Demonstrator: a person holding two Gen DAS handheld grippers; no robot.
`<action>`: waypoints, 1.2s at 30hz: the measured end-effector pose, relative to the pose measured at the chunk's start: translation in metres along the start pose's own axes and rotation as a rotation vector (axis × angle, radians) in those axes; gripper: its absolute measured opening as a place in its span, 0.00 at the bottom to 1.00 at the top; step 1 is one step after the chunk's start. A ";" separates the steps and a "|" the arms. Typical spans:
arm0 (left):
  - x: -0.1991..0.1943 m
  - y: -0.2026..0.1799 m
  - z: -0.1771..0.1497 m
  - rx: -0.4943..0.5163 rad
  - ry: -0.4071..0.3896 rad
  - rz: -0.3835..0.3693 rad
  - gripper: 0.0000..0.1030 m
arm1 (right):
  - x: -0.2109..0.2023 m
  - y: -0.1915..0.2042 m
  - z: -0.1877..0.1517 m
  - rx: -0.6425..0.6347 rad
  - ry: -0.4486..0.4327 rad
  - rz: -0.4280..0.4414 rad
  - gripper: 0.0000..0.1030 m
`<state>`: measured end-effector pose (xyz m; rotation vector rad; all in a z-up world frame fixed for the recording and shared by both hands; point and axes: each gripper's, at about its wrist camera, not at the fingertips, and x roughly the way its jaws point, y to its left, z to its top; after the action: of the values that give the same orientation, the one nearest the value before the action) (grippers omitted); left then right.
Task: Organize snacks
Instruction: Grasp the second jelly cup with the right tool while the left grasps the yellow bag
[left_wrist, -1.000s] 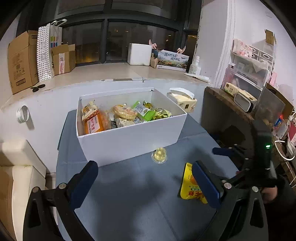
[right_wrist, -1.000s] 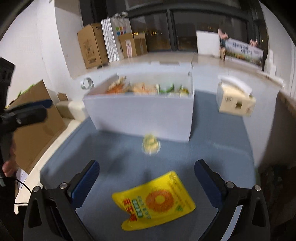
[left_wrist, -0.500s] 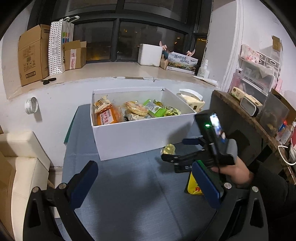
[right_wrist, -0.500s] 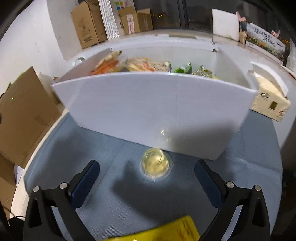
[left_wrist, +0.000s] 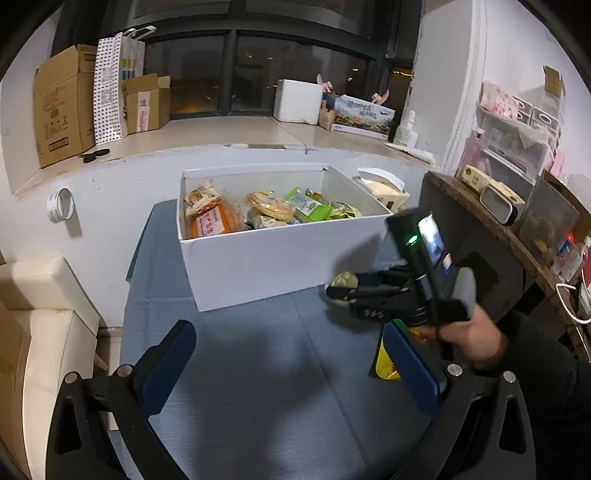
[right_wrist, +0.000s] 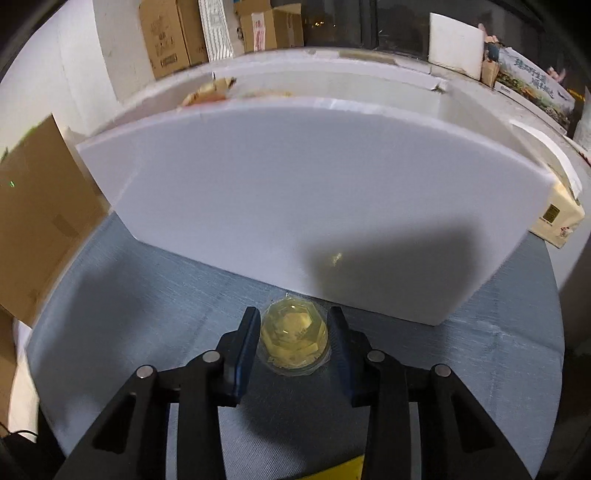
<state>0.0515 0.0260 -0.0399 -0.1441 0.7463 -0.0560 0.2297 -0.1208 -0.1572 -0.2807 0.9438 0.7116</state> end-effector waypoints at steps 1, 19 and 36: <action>0.001 -0.002 0.000 0.007 0.005 -0.003 1.00 | -0.011 -0.002 0.000 0.009 -0.016 0.010 0.40; 0.129 -0.130 -0.019 0.310 0.345 -0.273 1.00 | -0.190 -0.055 -0.088 0.131 -0.233 -0.049 0.40; 0.145 -0.147 -0.034 0.375 0.415 -0.318 0.31 | -0.199 -0.062 -0.116 0.213 -0.245 -0.036 0.40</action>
<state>0.1344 -0.1378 -0.1399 0.1126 1.1068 -0.5388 0.1203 -0.3130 -0.0661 -0.0214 0.7711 0.5911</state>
